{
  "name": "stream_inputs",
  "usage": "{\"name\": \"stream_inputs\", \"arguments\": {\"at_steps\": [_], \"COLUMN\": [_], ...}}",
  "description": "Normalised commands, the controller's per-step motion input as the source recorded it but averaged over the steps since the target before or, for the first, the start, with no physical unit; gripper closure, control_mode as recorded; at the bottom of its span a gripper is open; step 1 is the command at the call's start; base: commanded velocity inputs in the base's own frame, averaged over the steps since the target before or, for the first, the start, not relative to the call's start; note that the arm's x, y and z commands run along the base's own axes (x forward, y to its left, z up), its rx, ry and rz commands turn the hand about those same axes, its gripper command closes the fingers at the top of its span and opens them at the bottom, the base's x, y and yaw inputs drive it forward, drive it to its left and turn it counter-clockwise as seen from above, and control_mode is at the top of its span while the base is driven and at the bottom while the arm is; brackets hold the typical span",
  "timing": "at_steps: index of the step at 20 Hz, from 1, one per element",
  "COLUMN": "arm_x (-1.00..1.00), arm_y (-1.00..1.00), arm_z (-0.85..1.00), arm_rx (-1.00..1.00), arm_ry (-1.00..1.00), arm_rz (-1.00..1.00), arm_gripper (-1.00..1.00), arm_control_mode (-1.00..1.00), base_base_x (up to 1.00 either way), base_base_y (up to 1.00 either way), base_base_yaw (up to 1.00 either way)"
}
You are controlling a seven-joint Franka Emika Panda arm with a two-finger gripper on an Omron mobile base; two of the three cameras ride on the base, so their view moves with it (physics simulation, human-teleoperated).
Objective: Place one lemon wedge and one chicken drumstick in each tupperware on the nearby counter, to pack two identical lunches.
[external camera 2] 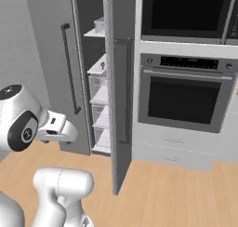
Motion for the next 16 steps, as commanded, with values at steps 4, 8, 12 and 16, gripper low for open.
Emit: {"name": "stream_inputs", "arguments": {"at_steps": [4, 8, 12, 16], "arm_x": [0.00, 0.00, 0.00, 0.00], "arm_y": [0.00, 0.00, 0.00, 0.00], "arm_z": [0.00, 0.00, 0.00, 0.00], "arm_rx": [0.00, 0.00, 0.00, 0.00], "arm_ry": [0.00, 0.00, 0.00, 0.00], "arm_rz": [0.00, 0.00, 0.00, 0.00], "arm_gripper": [-1.00, -1.00, -1.00, -1.00], "arm_control_mode": [1.00, 1.00, 1.00, 1.00], "base_base_x": [0.28, 0.49, 0.90, 1.00], "base_base_y": [1.00, 0.97, 0.20, -0.04], "base_base_yaw": [-0.06, -0.06, -0.05, -0.03]}}
